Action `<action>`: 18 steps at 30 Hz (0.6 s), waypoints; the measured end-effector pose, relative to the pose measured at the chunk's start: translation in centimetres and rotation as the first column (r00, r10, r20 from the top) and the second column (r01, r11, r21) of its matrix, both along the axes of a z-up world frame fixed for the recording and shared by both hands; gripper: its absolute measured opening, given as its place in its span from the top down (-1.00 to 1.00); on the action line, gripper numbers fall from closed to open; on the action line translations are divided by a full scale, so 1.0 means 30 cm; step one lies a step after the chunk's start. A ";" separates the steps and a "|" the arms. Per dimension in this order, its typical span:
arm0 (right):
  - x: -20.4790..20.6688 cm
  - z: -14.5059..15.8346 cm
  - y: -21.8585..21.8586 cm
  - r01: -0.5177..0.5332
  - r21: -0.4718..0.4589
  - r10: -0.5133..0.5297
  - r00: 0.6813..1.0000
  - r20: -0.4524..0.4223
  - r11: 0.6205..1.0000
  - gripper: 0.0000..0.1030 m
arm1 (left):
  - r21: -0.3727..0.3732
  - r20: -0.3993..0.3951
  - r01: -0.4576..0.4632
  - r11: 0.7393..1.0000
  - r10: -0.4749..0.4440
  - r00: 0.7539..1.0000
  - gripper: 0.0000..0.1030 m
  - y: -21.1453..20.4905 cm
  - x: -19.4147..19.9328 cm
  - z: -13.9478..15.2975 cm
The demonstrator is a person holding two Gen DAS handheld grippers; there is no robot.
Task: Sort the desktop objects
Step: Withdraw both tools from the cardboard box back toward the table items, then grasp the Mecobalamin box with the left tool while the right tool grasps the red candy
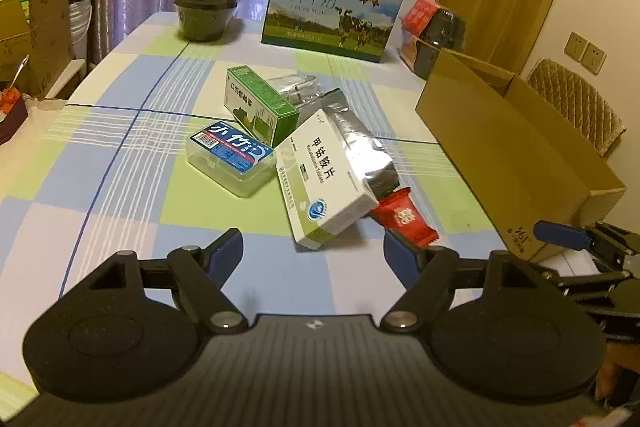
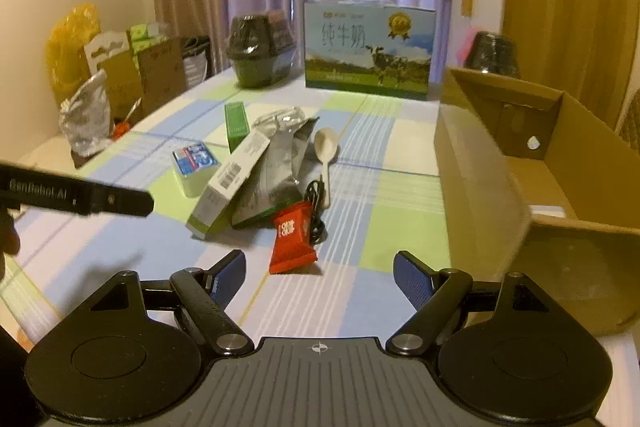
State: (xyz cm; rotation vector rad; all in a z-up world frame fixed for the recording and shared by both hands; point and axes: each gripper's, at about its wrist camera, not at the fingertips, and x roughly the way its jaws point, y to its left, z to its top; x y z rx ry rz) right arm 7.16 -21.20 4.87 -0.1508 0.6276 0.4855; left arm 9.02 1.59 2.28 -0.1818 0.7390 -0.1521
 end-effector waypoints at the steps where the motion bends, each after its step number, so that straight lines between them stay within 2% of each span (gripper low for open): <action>1: 0.008 -0.009 0.008 -0.004 -0.010 0.004 1.000 0.001 1.000 -0.54 | 0.006 -0.002 0.002 1.000 -0.002 1.000 -0.43 0.002 0.013 -0.005; 8: 0.083 -0.081 0.074 -0.045 -0.063 0.045 0.999 0.003 0.997 -0.50 | -0.012 -0.035 0.006 1.000 -0.006 0.999 -0.43 0.014 0.118 -0.044; 18: 0.174 -0.166 0.146 -0.095 -0.101 0.095 0.995 -0.011 0.990 -0.23 | -0.156 -0.102 0.003 0.988 -0.019 0.995 -0.43 0.008 0.251 -0.103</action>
